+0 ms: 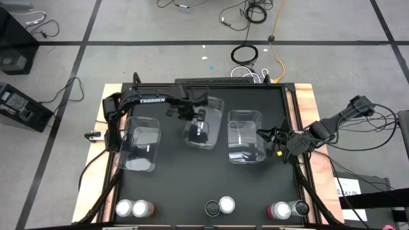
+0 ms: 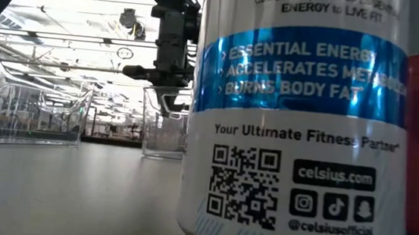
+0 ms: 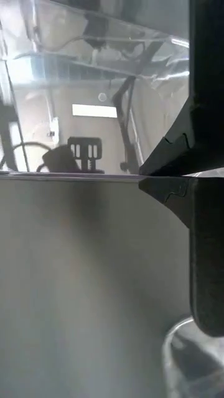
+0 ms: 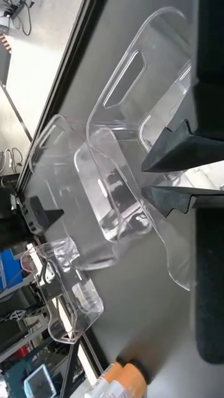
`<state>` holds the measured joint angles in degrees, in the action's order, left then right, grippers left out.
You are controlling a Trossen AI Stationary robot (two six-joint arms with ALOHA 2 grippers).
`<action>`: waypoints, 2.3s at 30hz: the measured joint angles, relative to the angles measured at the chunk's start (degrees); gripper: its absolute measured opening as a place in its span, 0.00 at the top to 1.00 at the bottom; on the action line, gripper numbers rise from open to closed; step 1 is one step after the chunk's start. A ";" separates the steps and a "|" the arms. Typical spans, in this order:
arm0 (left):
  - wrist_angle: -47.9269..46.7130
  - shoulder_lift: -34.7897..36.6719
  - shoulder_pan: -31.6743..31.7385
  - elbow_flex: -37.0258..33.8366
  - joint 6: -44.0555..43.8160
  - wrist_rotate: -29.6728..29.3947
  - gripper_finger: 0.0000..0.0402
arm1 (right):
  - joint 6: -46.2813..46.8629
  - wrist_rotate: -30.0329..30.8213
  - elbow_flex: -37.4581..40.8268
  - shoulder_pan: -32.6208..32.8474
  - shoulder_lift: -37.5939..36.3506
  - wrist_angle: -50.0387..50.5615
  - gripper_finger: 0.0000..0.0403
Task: Sort soda cans
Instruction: Move the top left transparent bin to the center of the table, then move the left transparent bin to the middle left of the table
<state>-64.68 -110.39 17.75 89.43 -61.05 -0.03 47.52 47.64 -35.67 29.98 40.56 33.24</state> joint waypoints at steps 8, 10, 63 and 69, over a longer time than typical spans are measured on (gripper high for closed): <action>-2.12 -0.01 -5.60 -0.01 -7.80 -0.57 1.00 | -0.28 0.00 0.01 0.00 0.00 0.04 0.91; -2.24 -0.02 -6.69 -0.02 -9.25 -1.11 1.00 | -0.28 0.00 0.01 0.00 0.00 0.04 0.91; 1.24 -0.22 -15.91 -0.10 -23.86 -6.36 0.89 | -10.17 -10.29 0.01 0.02 -0.76 0.06 0.91; 1.01 -0.10 -15.91 -0.11 -23.68 -6.18 0.78 | -10.58 -10.29 -0.01 0.02 -0.76 0.06 0.91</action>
<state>-63.66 -110.48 1.85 89.32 -84.73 -6.21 36.95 37.34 -35.68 30.00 39.79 33.30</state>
